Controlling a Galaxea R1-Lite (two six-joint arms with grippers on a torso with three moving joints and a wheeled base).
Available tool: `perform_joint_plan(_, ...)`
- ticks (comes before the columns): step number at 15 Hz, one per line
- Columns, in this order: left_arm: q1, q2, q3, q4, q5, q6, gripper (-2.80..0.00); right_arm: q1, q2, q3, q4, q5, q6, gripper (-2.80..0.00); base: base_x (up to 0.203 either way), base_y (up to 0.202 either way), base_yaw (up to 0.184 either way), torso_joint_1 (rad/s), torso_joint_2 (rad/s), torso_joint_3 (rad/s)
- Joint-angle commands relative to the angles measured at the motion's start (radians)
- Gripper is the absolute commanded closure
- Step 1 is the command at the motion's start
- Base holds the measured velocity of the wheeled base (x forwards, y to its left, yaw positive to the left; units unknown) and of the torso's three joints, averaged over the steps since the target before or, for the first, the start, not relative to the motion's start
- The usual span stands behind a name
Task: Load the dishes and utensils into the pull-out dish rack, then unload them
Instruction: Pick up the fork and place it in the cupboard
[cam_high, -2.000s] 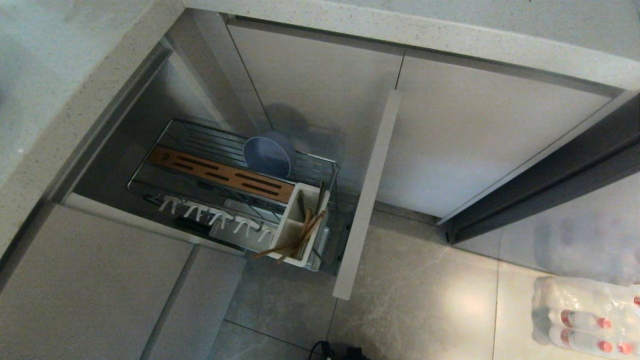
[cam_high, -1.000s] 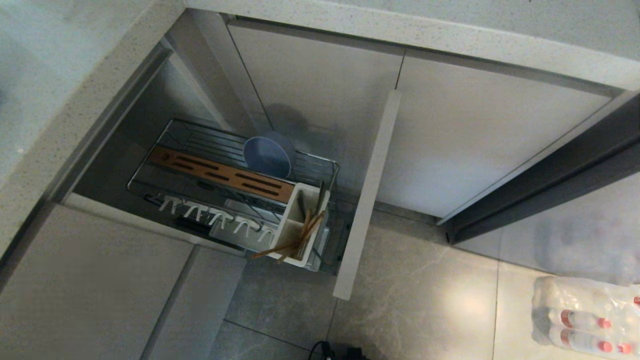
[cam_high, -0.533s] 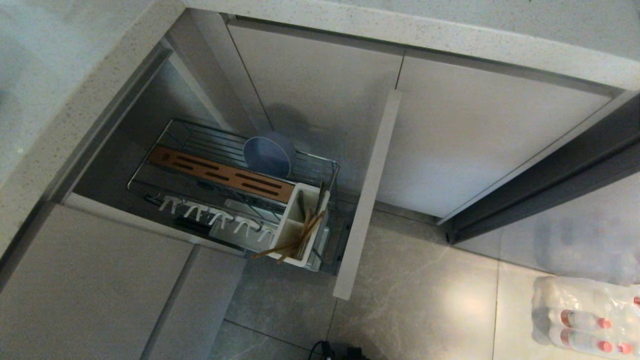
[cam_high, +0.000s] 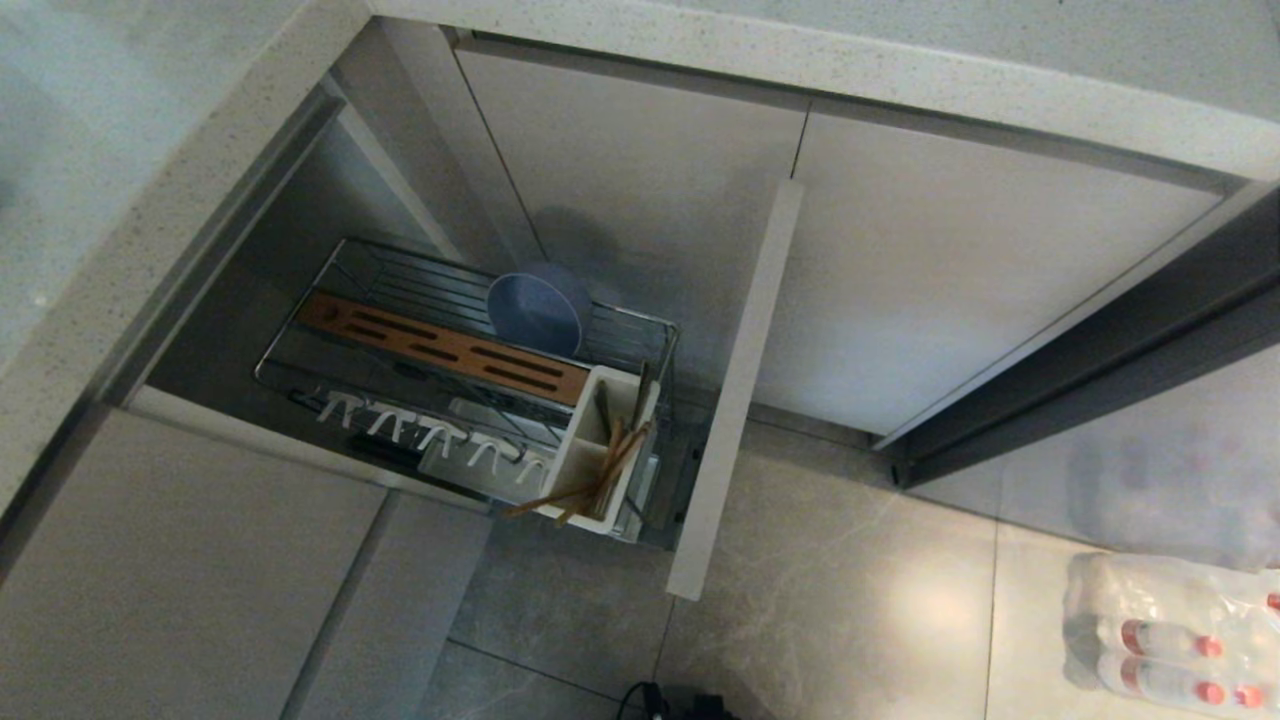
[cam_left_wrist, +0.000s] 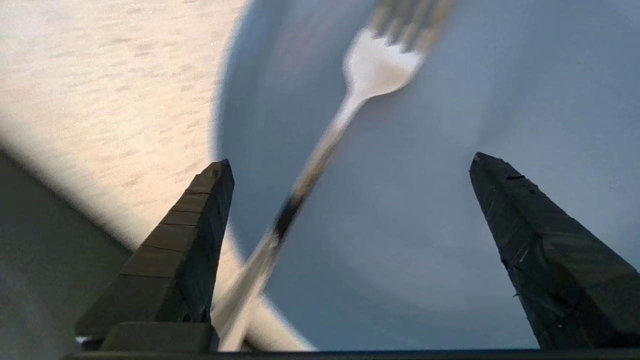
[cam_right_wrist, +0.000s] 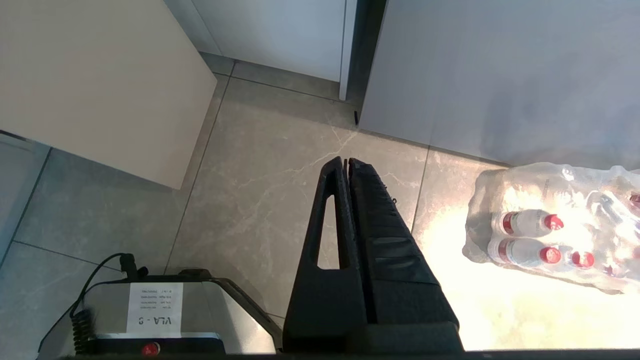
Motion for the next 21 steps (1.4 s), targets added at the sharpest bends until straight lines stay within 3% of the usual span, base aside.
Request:
perform_joint_plan(1,0.000,0.010,0.000,0.006,-0.021,0.001,-2.80,0.000,0.001,0.000,0.000,0.000,0.000,0.00,0.000,0.000,0.000,0.000,0.00,0.000)
perform_joint_plan(10,0.000,0.004,0.017,0.007,-0.107,-0.001,-2.80,0.000,0.001,0.000,0.000,0.000,0.000,0.00,0.000,0.000,0.000,0.000,0.00,0.000)
perform_joint_plan(21,0.001,0.017,0.038,0.006,-0.122,-0.001,-2.80,0.000,0.001,0.000,0.000,0.000,0.000,0.00,0.000,0.000,0.000,0.000,0.00,0.000)
